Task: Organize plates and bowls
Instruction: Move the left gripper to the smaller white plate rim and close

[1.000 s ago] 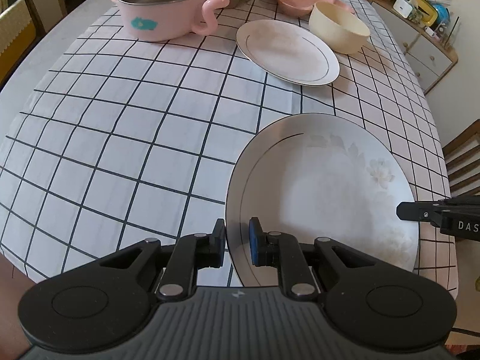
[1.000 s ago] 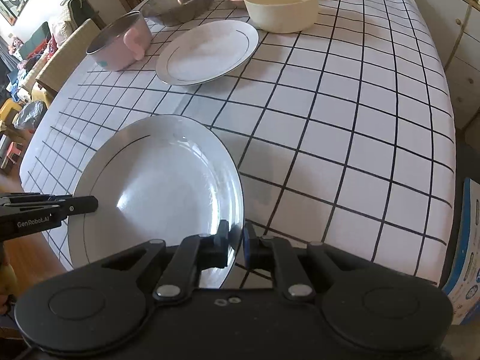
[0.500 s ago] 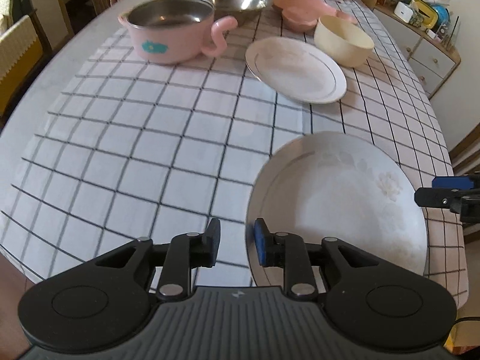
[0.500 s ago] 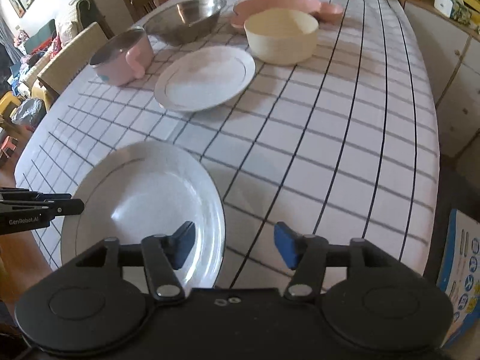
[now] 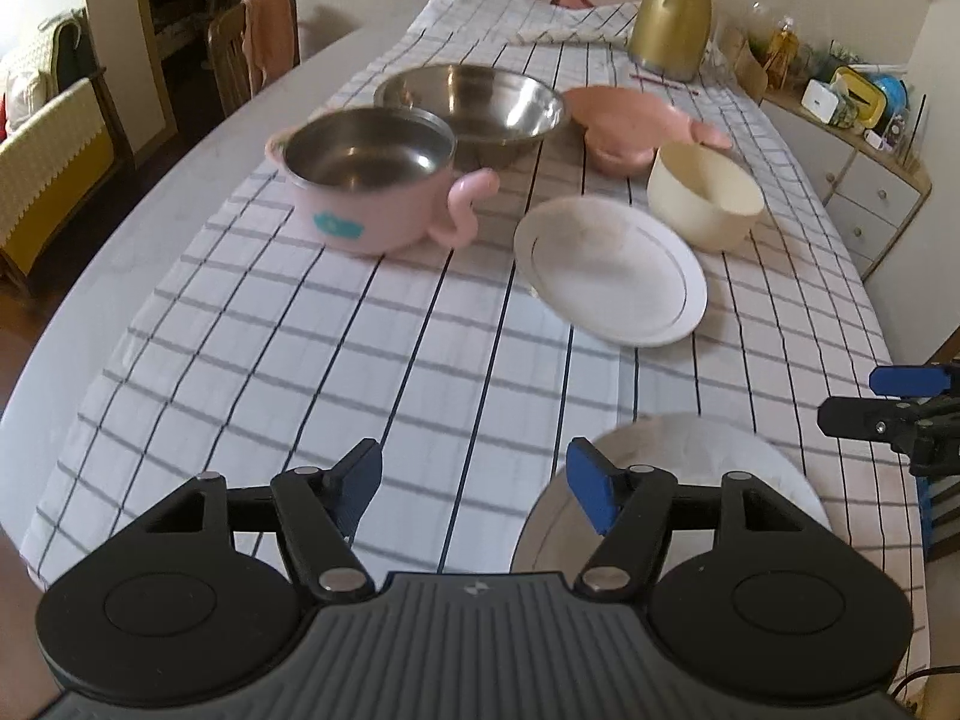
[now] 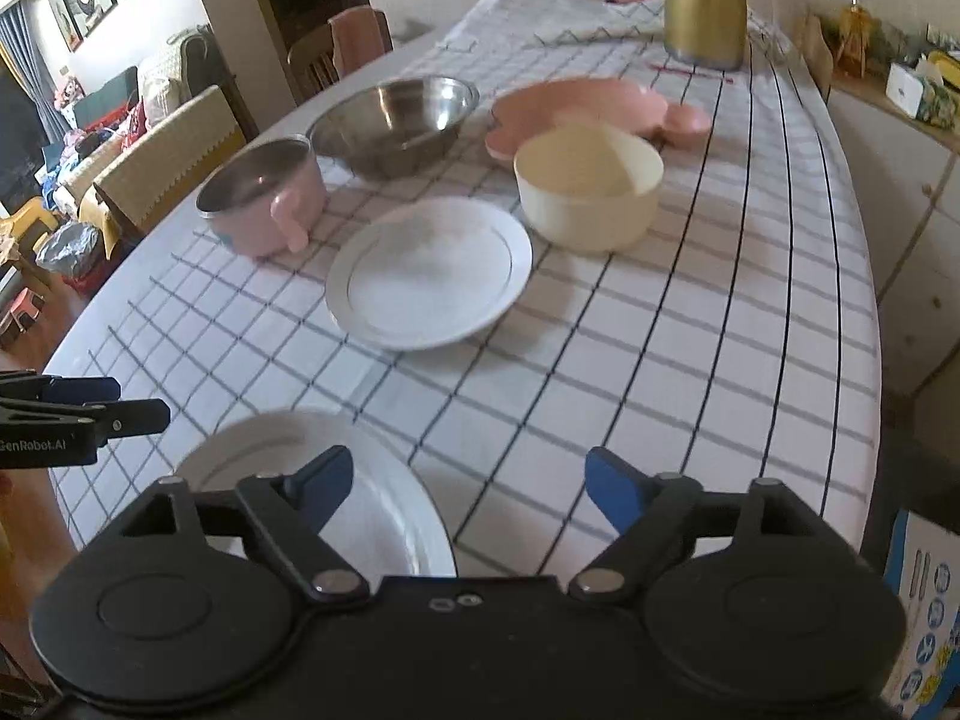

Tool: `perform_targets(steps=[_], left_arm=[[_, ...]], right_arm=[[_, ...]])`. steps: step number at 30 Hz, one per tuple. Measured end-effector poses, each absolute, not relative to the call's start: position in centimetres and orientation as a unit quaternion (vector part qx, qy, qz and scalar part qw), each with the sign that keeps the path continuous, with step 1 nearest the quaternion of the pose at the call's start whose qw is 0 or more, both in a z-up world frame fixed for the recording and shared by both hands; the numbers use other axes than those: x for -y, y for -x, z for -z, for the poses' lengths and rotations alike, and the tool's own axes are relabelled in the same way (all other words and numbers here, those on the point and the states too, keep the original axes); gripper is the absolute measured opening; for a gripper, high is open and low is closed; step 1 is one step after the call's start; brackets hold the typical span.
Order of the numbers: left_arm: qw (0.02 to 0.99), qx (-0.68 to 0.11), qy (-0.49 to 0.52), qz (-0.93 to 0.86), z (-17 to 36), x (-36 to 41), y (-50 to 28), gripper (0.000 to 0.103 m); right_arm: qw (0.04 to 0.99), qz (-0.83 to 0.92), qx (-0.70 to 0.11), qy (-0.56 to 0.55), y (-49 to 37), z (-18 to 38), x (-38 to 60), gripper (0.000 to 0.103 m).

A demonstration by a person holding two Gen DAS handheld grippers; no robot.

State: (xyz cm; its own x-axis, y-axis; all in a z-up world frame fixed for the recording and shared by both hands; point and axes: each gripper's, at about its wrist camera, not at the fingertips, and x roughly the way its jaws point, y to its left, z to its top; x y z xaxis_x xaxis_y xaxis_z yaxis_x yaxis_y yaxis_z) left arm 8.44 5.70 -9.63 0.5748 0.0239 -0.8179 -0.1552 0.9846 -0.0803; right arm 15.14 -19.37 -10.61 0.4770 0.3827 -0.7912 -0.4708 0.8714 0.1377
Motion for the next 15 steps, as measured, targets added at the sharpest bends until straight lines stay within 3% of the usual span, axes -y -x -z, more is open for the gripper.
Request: perform_targets(steps=[4, 7, 15], left_arm=[[0.892, -0.445, 0.061, -0.049, 9.1, -5.3, -9.7, 0.067], [0.896, -0.438, 0.057, -0.045, 9.0, -5.0, -10.6, 0.077], [0.904, -0.419, 0.079, -0.032, 9.5, -4.8, -13.8, 0.082]], right_arm=[[0.867, -0.248, -0.430, 0.050, -16.3, 10.1, 18.9, 0.092], [0.870, -0.247, -0.423, 0.050, -17.5, 9.9, 18.5, 0.092], [0.872, -0.248, -0.419, 0.055, -20.7, 10.3, 17.3, 0.093]])
